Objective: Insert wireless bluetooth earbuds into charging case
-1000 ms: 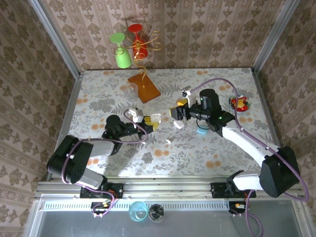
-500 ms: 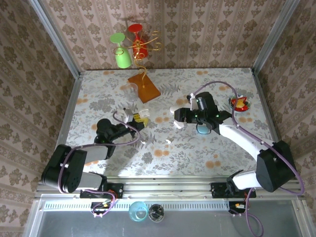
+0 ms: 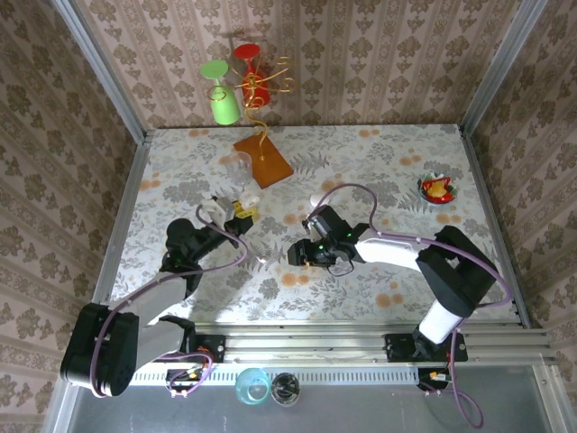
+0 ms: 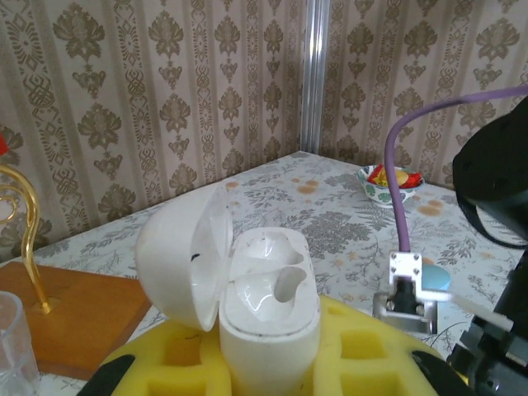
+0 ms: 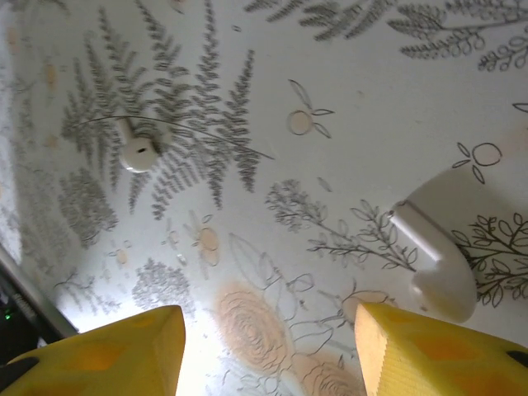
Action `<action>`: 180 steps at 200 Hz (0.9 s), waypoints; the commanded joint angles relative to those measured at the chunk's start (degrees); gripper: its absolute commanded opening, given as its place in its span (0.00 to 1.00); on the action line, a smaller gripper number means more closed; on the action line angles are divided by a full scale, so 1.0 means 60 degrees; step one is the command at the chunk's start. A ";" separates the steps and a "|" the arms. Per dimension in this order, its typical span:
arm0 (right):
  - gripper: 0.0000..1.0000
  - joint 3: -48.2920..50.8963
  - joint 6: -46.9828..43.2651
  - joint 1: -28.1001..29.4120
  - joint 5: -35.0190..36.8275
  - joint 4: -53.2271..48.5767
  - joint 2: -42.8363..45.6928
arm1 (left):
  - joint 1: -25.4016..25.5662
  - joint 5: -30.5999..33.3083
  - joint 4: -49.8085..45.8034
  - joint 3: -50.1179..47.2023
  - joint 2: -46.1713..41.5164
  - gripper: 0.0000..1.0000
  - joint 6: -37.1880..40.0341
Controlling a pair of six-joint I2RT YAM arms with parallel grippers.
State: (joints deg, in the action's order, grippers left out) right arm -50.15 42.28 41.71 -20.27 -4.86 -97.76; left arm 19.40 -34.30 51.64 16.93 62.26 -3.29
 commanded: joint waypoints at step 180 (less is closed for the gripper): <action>0.56 -0.2394 -0.1175 -0.0782 0.0517 -0.1433 -0.1969 | -0.0098 0.0382 -0.0766 -0.0229 -0.0229 0.00 0.0268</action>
State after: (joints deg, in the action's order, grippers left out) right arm -61.63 38.61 37.47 -19.49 -15.70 -105.89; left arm 19.40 -33.56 48.51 15.70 62.26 -2.70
